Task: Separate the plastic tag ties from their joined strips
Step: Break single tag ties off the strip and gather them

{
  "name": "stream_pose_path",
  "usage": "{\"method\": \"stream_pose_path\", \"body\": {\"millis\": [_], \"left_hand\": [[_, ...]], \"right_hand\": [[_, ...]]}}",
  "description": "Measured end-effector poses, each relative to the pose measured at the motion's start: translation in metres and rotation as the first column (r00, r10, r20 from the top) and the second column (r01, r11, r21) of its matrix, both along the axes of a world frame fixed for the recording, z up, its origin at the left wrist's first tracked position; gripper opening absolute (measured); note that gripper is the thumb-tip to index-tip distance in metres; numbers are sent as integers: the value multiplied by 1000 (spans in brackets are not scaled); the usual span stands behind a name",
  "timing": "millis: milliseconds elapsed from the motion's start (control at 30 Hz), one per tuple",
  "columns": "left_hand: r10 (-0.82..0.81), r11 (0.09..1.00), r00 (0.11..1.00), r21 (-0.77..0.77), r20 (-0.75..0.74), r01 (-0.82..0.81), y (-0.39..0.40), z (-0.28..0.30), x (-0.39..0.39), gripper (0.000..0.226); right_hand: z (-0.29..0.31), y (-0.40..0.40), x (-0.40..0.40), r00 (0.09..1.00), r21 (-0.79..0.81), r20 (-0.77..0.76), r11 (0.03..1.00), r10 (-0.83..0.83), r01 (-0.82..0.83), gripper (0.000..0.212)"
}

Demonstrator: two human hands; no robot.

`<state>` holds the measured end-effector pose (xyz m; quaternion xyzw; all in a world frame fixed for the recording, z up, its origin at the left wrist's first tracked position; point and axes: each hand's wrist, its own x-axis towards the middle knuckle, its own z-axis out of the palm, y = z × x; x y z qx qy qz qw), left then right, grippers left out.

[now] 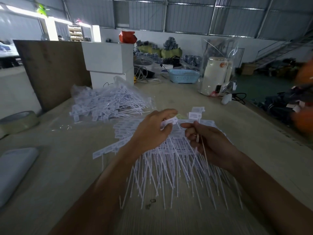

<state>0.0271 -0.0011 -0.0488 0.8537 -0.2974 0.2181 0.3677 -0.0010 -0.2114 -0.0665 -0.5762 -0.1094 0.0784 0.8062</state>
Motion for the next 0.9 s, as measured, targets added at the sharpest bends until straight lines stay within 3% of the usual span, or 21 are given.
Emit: {"method": "stream_pose_path", "body": {"millis": [133, 300, 533, 667, 767, 900], "left_hand": [[-47, 999, 999, -26, 21, 48, 1, 1, -1, 24], [-86, 991, 995, -95, 57, 91, -2, 5, -4, 23], [-227, 970, 967, -58, 119, 235, -13, 5, -11, 17], [-233, 972, 970, -21, 69, 235, -10, 2, -7, 24], [-125, 985, 992, 119, -4, 125, -4, -3, -1, 37], [-28, 956, 997, 295, 72, 5, -5, -7, -3, 27]], "right_hand": [[2, -2, -1, 997, -14, -76, 1000, 9, -10, 38], [5, -10, 3, 994, 111, -91, 992, -57, 67, 43], [3, 4, -7, 981, -118, -170, 986, 96, -117, 43], [5, 7, -8, 991, -175, -131, 984, 14, -37, 36], [4, 2, -4, 984, -101, -170, 994, -50, 33, 41], [-2, 3, -2, 984, -112, -168, 993, -52, 33, 39]]}}
